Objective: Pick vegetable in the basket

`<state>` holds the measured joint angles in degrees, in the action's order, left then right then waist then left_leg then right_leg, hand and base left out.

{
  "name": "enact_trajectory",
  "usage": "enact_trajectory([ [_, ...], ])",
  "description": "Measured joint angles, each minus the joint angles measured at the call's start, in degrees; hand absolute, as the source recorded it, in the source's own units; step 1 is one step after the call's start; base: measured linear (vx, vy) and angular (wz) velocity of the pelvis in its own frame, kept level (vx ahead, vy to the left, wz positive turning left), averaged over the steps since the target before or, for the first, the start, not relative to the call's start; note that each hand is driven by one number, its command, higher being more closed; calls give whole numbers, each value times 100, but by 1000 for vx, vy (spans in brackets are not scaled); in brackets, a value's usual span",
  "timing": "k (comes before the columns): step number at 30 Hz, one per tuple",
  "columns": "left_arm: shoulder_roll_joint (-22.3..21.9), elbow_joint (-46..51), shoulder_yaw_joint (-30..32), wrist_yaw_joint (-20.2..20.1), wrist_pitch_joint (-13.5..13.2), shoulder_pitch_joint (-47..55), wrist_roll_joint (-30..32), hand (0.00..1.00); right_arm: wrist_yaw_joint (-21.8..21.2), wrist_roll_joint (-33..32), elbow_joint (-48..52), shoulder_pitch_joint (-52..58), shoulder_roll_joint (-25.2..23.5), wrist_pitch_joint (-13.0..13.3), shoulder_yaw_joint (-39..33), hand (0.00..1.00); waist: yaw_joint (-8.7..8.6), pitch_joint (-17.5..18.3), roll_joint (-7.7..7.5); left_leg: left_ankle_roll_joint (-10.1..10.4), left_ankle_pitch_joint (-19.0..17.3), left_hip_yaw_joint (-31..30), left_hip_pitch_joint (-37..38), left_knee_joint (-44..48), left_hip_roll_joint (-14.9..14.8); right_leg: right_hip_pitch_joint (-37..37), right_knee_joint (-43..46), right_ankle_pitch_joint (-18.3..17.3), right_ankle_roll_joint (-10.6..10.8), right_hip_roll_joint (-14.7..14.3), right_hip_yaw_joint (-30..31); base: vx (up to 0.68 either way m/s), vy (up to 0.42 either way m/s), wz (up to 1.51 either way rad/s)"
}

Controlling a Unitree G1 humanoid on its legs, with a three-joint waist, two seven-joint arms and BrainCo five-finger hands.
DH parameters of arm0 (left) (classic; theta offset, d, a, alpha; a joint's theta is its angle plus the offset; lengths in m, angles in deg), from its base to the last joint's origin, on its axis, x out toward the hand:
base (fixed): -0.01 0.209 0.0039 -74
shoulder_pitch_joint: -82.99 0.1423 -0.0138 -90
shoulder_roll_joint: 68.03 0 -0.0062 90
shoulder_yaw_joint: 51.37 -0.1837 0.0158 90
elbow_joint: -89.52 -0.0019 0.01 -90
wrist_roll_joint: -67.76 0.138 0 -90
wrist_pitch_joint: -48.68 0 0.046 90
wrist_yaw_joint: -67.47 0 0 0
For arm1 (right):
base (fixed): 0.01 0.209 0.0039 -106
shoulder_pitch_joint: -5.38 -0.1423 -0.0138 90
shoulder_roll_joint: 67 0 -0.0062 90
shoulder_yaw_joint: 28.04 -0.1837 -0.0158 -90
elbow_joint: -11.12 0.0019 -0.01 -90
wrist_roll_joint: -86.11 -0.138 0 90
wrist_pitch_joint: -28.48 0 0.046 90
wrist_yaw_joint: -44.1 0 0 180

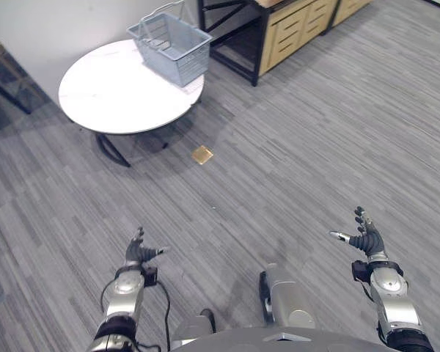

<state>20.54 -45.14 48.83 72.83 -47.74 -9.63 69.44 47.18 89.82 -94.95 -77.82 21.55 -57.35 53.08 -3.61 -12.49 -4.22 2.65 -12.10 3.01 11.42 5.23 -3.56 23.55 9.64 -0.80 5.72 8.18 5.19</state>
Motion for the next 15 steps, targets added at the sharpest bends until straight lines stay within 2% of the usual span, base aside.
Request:
enact_trajectory([
  [1, -28, -12, 20, 1, -13, 46, 7, 0, 7, 7, 93, -12, 20, 1, -5, 0, 13, -27, -41, 139, -141, -98, 176, 36, -29, -127, 33, 550, 135, 35, -1, 684, -391, 74],
  [2, -176, -126, 5, -11, -19, 86, 23, 0, 22, 130, 184, -169, 153, -6, -16, 0, 31, -211, 240, 141, -272, -213, 337, 387, -318, -202, 649, 560, 34, -184, -150, 493, -303, 37],
  [3, -211, -153, 9, -21, -24, 140, 28, 0, 16, 242, 226, -274, 190, -30, 9, 0, 72, -247, 294, 66, -163, -264, 299, 636, -357, -202, 915, 337, -60, -232, -161, 581, -403, 37],
  [4, -284, -226, 54, -16, -28, 224, 68, 0, 8, 444, 444, -377, 231, -63, 18, 0, 114, -306, 358, 99, 82, -424, 74, 1435, -437, -268, 1409, -87, -128, -223, -331, 542, -417, 54],
  [5, -366, -236, 122, -10, -30, 353, 110, 0, 7, 528, 662, -407, 259, -64, 21, 0, 119, -373, 419, 123, 474, -533, -375, 2665, -569, -541, 1673, -490, -249, -228, -541, 634, -467, 77],
  [6, -504, -229, 241, -3, -25, 497, 107, 0, 14, 658, 800, -471, 331, -68, 59, 0, 156, -408, 462, 167, 965, -533, -975, 3994, -824, -890, 1677, -730, -388, -292, -801, 512, -336, 66],
  [7, -536, -237, 249, -1, -15, 522, 94, 0, 15, 695, 835, -552, 396, -68, 99, 0, 196, -428, 494, 157, 956, -450, -1273, 4646, -951, -1092, 1620, -831, -459, -320, -921, 478, -252, 41],
  [8, -543, -282, 244, -3, 6, 609, 89, 0, 46, 792, 841, -744, 493, -67, 129, 0, 319, -487, 479, -8, 848, -17, -1742, 5458, -1152, -1486, 1414, -980, -638, -373, -998, 358, -167, 16],
  [9, -542, -303, 259, 1, 22, 642, 74, 0, 88, 862, 834, -830, 547, -67, 128, 0, 389, -522, 418, -97, 787, 225, -1932, 5631, -1202, -1678, 1281, -1015, -684, -362, -1022, 420, -184, 16],
  [10, -541, -336, 278, 1, 60, 670, 55, 0, 140, 903, 827, -931, 681, -67, 128, 0, 461, -532, 395, -202, 703, 579, -2171, 5630, -1227, -1958, 1021, -1039, -725, -327, -1075, 389, -141, 27],
  [11, -541, -358, 294, -3, 83, 755, 48, 0, 179, 981, 809, -1141, 1016, -62, 149, 0, 493, -557, 344, -279, 541, 1120, -2469, 5046, -1110, -2331, 647, -1075, -729, -260, -1171, 469, -114, 35],
  [12, -542, -360, 298, -9, 83, 801, 26, 0, 178, 1057, 789, -1250, 1159, -53, 167, 0, 479, -557, 347, -276, 463, 1292, -2556, 4656, -1008, -2456, 527, -1097, -710, -227, -1232, 388, -41, 38],
  [13, -548, -374, 332, -14, 85, 866, -5, 0, 179, 1125, 728, -1424, 1387, -35, 216, 0, 459, -553, 354, -234, 419, 1518, -2632, 3947, -817, -2617, 361, -1131, -674, -202, -1312, 421, 28, 30],
  [14, -552, -396, 374, -20, 93, 915, -18, 0, 176, 1127, 598, -1630, 1665, -20, 307, 0, 442, -524, 404, -198, 431, 1789, -2631, 2774, -567, -2828, 123, -1135, -624, -199, -1418, 457, 87, 39],
  [15, -554, -403, 421, -38, 93, 915, -38, 0, 167, 1180, 478, -1813, 1905, -21, 380, 0, 437, -474, 485, -235, 675, 2086, -2617, 1545, -331, -3105, -128, -1099, -432, -199, -1574, 489, 106, 34],
])
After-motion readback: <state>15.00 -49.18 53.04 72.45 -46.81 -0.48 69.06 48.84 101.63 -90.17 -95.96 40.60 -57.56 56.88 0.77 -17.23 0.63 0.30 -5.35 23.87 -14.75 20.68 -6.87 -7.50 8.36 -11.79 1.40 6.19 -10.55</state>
